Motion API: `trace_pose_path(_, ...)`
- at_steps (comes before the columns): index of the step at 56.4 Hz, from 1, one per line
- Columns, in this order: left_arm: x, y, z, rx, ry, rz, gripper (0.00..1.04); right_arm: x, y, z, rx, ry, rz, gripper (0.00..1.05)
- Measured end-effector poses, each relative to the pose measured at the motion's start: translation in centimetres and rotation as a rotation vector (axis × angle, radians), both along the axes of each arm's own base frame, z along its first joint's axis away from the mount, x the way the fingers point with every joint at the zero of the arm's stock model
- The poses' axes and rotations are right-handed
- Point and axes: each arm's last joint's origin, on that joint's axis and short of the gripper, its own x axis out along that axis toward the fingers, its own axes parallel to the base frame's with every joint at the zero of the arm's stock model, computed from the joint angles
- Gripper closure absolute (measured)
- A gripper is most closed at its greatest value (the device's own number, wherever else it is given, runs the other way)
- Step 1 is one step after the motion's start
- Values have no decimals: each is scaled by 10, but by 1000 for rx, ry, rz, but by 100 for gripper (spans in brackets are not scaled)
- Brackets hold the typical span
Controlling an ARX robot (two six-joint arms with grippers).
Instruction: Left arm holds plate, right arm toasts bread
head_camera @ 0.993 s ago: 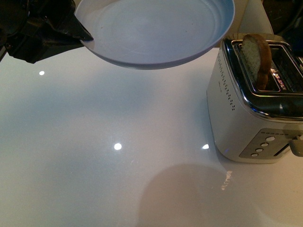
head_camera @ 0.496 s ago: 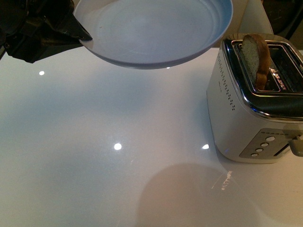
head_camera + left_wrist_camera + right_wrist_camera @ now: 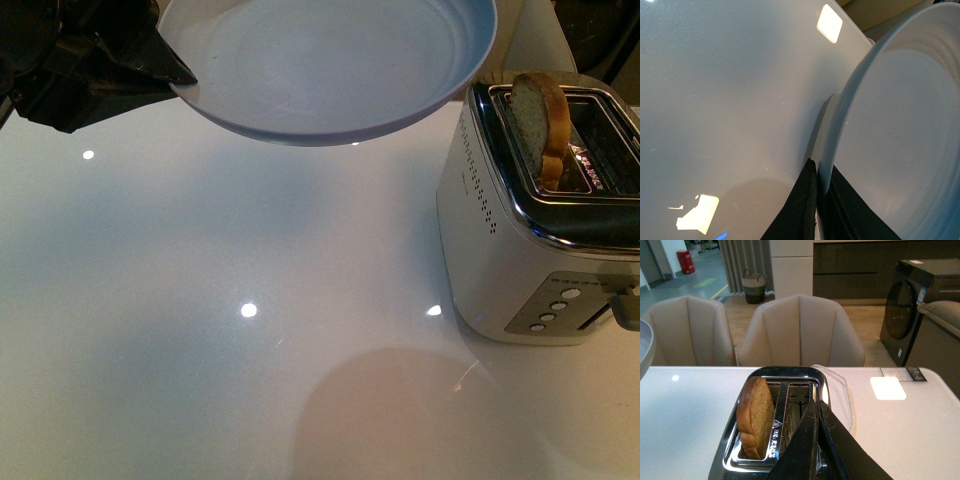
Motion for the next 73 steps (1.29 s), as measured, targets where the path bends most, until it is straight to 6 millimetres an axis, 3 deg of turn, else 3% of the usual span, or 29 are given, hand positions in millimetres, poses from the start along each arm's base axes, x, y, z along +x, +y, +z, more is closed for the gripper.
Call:
trace_pose_path(23,0,0,0,0,0,0,102,-30,0,-17,0,-1,3,103)
trace_pose_path(73,0,0,1,-1,-2,0,102,-58,-1,-9,0,-28,2,103)
